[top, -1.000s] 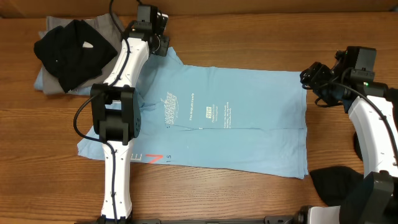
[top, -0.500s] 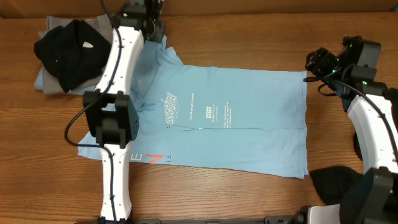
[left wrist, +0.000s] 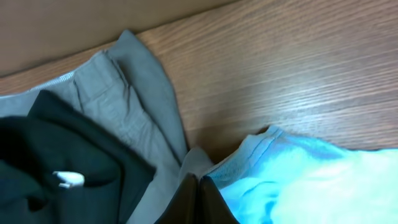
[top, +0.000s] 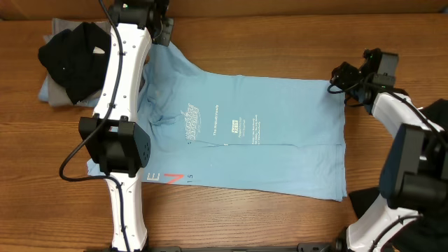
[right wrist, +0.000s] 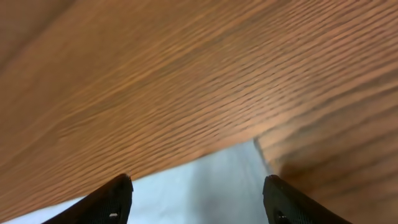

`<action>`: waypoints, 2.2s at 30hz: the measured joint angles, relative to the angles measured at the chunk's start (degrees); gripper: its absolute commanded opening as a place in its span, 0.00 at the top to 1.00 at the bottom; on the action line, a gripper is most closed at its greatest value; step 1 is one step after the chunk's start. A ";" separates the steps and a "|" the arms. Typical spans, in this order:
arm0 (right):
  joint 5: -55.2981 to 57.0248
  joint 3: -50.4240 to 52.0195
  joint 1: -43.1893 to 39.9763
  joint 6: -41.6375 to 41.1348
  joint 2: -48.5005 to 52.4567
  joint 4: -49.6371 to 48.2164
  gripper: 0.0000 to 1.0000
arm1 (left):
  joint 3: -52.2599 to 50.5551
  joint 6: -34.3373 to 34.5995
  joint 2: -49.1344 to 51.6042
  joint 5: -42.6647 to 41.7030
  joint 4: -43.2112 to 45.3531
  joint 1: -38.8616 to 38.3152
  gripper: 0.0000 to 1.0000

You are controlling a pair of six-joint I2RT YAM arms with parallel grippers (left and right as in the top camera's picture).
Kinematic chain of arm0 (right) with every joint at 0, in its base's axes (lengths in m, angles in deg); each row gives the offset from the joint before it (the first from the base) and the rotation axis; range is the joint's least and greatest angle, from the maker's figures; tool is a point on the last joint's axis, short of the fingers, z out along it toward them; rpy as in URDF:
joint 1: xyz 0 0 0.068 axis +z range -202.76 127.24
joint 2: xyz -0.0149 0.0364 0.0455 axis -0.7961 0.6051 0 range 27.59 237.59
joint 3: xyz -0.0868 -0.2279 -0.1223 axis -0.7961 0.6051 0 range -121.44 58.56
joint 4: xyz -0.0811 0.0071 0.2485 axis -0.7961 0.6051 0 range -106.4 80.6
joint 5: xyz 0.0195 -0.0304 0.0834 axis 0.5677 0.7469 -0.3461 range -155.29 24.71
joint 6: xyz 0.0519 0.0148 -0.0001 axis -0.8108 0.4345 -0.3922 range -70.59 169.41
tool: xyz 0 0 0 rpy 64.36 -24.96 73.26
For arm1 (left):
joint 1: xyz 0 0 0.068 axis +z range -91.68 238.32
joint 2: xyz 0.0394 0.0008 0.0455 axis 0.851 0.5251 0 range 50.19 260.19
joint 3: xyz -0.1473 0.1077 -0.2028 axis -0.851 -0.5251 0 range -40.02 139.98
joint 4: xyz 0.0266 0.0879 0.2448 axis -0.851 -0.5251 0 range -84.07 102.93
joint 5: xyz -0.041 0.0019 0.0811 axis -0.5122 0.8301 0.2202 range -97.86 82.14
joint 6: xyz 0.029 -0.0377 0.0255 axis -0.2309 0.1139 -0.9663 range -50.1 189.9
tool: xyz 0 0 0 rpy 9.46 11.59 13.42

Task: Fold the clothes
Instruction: 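Fold the shirt's top half down toward the bottom hem with both grippers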

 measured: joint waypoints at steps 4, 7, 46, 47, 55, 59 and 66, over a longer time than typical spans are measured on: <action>2.69 0.00 0.00 0.59 3.52 -2.36 0.28 | 0.00 0.00 -1.81 0.46 -2.27 0.00 0.96; 4.00 0.00 0.00 1.16 5.84 -3.78 0.28 | 0.00 0.00 -4.74 0.57 -4.37 0.00 0.96; -0.28 -1.64 -0.52 1.27 -13.31 18.21 0.96 | 0.02 8.39 -10.34 2.03 -27.87 0.00 0.96; -0.35 -1.75 -0.52 1.27 -14.84 20.50 0.96 | 0.02 9.14 -10.38 2.14 -28.83 0.02 0.96; -0.28 -1.88 -2.56 1.33 -18.12 36.46 0.96 | 0.02 11.41 -10.51 2.10 -31.76 0.63 0.96; -0.37 -1.88 -3.65 1.70 -18.60 41.24 0.96 | -1.66 11.65 -12.39 1.86 -31.67 1.66 0.96; -0.61 -1.88 -3.85 3.48 -20.39 49.11 0.96 | -18.36 12.50 -26.05 1.70 -31.78 3.69 0.96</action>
